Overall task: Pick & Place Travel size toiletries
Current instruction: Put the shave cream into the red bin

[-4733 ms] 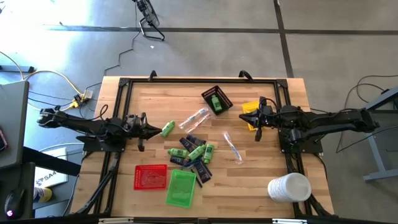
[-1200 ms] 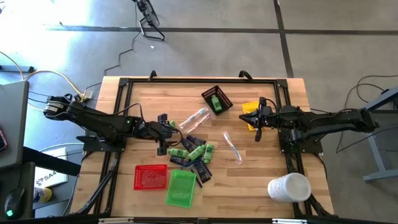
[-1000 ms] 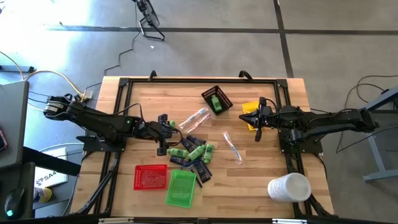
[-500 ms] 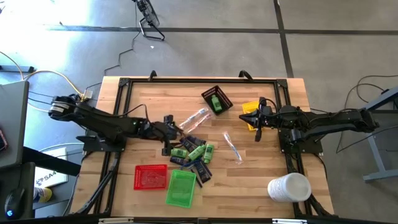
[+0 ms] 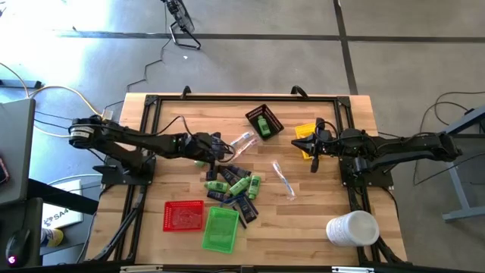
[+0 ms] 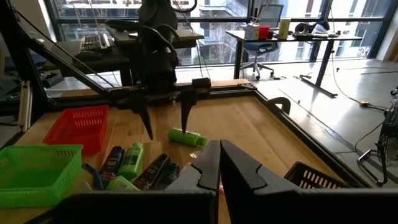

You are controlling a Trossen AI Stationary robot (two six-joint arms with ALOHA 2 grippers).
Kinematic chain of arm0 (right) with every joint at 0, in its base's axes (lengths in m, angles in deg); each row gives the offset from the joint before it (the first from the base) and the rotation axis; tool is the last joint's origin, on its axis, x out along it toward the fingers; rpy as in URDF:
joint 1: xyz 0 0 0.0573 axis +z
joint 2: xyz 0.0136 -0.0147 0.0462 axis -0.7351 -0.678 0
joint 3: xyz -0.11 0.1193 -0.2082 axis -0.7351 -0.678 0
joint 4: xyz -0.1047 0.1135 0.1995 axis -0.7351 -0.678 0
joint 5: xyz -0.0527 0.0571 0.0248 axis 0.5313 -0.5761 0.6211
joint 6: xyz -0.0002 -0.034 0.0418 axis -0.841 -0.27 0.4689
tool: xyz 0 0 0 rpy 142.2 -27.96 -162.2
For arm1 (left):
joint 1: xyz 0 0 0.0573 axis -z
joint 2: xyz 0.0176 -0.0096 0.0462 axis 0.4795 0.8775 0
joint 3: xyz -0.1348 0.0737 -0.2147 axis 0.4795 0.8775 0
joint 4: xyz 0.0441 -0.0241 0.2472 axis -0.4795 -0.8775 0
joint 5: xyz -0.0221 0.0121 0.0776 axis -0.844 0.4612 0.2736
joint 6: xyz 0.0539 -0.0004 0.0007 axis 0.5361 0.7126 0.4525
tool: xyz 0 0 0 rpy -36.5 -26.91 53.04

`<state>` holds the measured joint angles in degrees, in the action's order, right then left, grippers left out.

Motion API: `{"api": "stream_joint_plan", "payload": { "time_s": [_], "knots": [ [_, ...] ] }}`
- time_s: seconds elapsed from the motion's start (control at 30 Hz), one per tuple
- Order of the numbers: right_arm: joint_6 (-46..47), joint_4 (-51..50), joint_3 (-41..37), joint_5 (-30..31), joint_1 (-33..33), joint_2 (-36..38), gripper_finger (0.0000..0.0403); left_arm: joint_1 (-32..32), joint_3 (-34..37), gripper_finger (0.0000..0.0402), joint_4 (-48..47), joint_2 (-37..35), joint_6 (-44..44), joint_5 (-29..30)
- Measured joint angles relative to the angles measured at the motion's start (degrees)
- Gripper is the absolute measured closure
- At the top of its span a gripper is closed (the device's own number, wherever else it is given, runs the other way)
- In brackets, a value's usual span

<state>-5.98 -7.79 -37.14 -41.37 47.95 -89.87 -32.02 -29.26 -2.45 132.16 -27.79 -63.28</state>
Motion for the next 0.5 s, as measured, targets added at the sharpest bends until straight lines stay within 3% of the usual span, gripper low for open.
{"api": "stream_joint_plan", "payload": {
  "time_s": [0.27, 0.5],
  "knots": [
    [-0.12, 0.00, 0.00, -0.02, -0.01, 0.00, 0.0399, -0.06, -12.19, 0.0135, -11.32, 10.05, 4.76, 0.13],
    [-0.12, -0.58, 0.00, -0.04, -0.01, 0.01, 0.0399, -0.02, -17.16, 0.0135, -15.53, 17.72, 5.85, -1.16]
  ]
}}
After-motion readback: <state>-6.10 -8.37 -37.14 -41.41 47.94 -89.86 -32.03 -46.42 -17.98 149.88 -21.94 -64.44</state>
